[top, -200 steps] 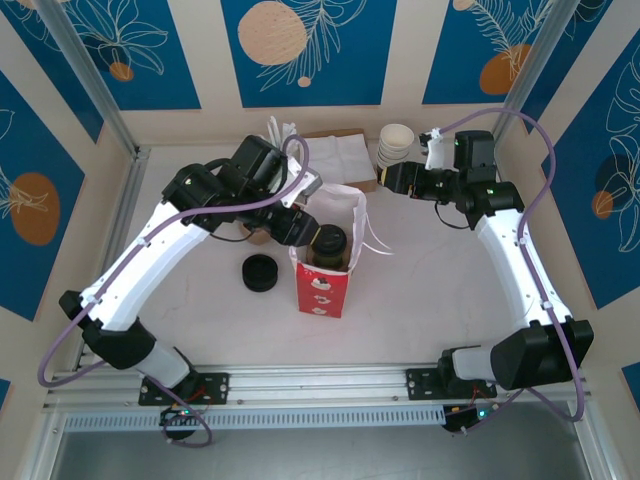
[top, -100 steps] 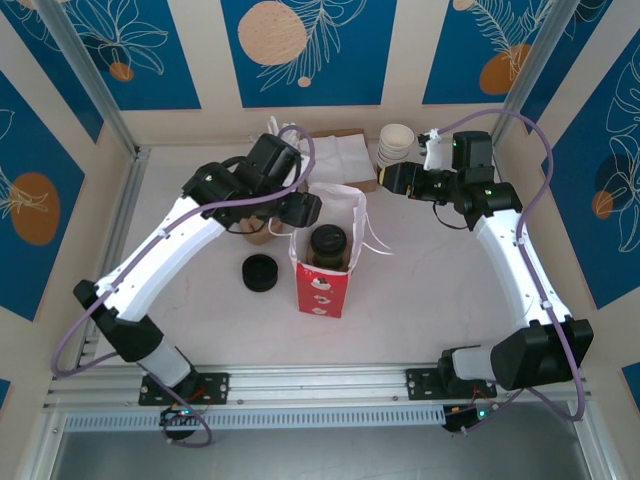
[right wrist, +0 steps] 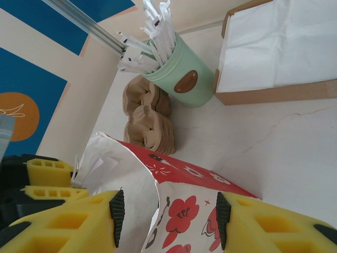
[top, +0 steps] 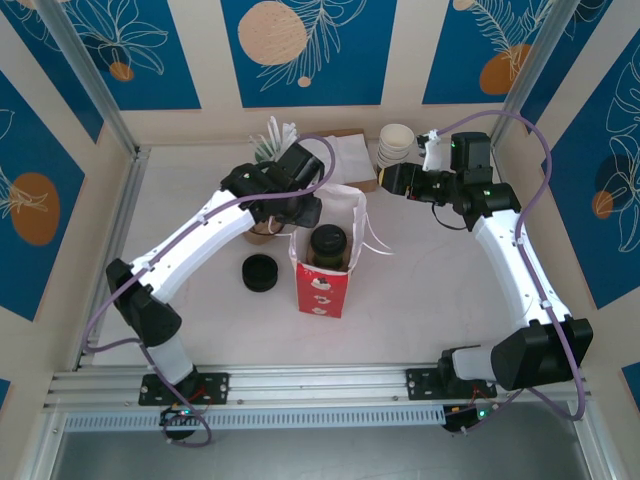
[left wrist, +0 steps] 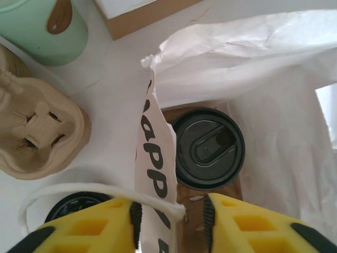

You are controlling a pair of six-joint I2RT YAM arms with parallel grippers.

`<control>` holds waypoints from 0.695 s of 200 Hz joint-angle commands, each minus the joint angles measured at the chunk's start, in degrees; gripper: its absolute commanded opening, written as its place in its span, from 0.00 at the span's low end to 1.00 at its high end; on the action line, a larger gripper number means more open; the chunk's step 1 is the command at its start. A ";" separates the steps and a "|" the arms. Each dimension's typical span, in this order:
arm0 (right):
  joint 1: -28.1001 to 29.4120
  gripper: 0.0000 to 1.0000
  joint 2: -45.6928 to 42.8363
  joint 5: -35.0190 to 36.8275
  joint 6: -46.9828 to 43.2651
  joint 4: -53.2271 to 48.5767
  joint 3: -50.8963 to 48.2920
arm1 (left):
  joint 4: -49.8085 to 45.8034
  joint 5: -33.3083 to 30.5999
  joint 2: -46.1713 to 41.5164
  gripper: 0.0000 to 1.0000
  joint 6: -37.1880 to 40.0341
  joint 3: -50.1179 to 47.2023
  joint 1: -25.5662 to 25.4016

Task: Pack the takeout coffee

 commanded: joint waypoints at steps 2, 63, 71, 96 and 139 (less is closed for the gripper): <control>0.30 0.51 0.04 -0.11 0.73 0.85 -0.68 | 0.67 -2.98 -0.05 0.29 -2.12 -1.04 -0.34; 1.34 0.51 2.32 2.38 0.87 2.23 0.11 | 2.14 -7.07 -3.69 0.11 -6.20 -4.95 -0.31; 1.58 0.51 2.97 2.90 0.91 2.34 0.54 | 2.15 -7.82 -4.35 0.09 -6.90 -5.69 -0.31; 2.77 0.51 5.79 5.08 1.57 2.87 2.29 | 2.84 -9.32 -6.66 0.06 -8.72 -8.18 -0.12; 4.94 0.50 12.57 7.61 2.22 2.58 7.27 | 2.55 -11.52 -9.53 0.04 -9.58 -10.40 0.63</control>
